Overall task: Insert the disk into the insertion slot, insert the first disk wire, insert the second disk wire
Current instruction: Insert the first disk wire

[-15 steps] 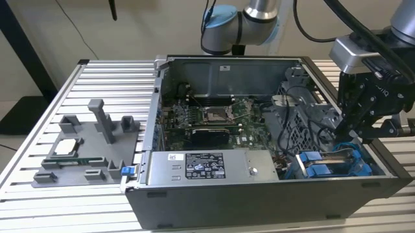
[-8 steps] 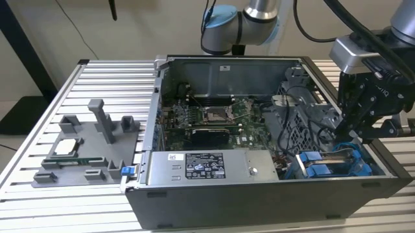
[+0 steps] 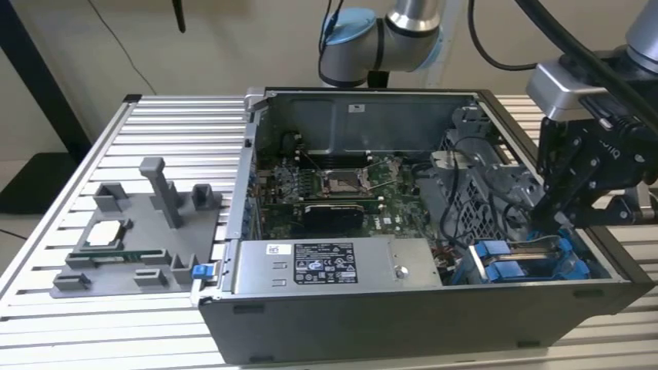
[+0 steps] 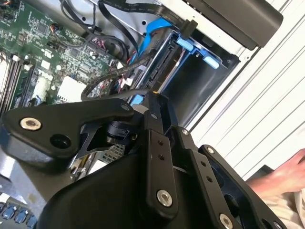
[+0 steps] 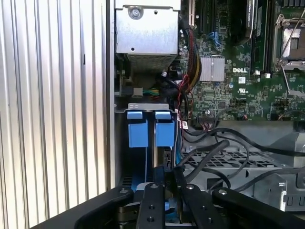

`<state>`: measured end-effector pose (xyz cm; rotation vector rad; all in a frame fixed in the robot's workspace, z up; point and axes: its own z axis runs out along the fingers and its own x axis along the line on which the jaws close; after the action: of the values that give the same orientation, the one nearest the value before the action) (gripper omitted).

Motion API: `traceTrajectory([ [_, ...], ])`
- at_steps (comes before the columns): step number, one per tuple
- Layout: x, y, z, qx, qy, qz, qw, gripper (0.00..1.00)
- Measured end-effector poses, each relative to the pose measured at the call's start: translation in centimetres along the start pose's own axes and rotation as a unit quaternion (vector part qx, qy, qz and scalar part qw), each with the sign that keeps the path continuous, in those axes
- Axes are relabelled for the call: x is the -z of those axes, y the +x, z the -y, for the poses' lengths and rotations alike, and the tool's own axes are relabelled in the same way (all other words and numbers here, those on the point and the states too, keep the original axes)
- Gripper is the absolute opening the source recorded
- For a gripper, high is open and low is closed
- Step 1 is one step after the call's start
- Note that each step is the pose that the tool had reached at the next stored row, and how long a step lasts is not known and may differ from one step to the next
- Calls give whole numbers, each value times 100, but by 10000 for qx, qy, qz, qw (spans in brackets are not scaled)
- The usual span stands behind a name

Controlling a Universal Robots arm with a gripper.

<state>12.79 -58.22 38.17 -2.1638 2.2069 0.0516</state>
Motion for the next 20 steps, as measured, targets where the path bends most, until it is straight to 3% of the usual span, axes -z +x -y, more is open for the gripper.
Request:
traceTrajectory([
  [7,-6,117,3,-45,-95,0,9999,0],
  [14,-32,193,9,-75,-244,3,9997,0],
  [20,-58,192,125,-75,-253,121,9996,0],
])
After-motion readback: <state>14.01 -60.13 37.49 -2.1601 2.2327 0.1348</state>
